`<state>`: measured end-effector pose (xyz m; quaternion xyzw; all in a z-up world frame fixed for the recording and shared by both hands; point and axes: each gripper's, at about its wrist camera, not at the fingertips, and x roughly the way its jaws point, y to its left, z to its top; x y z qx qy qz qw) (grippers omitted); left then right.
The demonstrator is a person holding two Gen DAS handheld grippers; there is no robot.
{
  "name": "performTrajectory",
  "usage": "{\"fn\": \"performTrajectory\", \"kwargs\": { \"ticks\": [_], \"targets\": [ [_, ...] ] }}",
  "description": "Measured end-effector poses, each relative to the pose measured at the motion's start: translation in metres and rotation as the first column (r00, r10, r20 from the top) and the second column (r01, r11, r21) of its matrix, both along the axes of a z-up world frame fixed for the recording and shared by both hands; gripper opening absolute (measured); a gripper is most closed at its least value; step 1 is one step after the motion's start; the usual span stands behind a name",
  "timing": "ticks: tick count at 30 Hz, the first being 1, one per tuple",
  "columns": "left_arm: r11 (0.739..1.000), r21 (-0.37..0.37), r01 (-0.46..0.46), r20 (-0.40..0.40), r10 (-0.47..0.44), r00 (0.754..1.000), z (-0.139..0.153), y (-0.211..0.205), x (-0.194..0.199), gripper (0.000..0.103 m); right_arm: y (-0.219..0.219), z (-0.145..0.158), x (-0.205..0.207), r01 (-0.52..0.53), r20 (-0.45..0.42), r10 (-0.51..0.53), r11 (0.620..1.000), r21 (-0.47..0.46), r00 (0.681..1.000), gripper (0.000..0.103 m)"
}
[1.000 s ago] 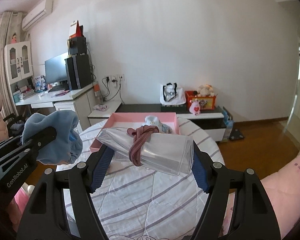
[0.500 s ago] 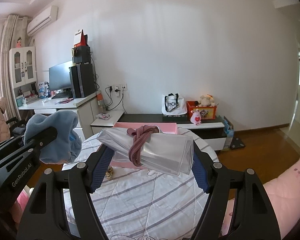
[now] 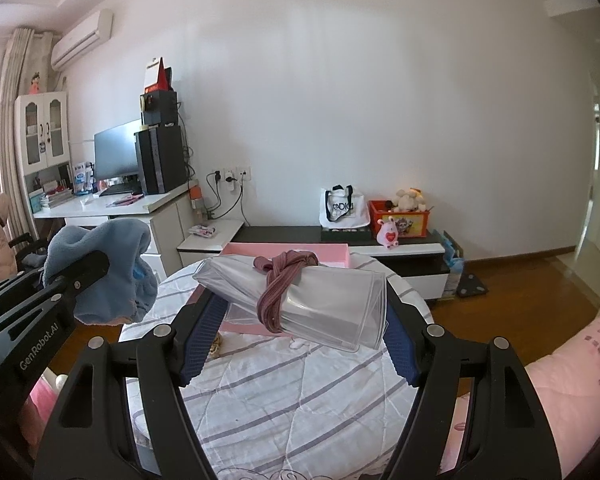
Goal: Organize soft objects
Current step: 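Lift the hat with the left tool while the right tool lifts the plastic bag, then carry the light-blue hat and plastic bag over the pink box with both tools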
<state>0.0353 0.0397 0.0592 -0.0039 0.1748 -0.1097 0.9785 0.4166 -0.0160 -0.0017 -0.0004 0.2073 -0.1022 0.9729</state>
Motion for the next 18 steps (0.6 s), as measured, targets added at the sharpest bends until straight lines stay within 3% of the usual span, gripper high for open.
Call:
{"fn": "performTrajectory", "kwargs": {
  "ticks": [18],
  "targets": [
    [1.000,0.014,0.002,-0.072,-0.001,0.997,-0.007,-0.005,0.034,0.006,-0.001,-0.008,0.015,0.019,-0.043,-0.019,1.000,0.009,0.999,0.070]
  ]
}}
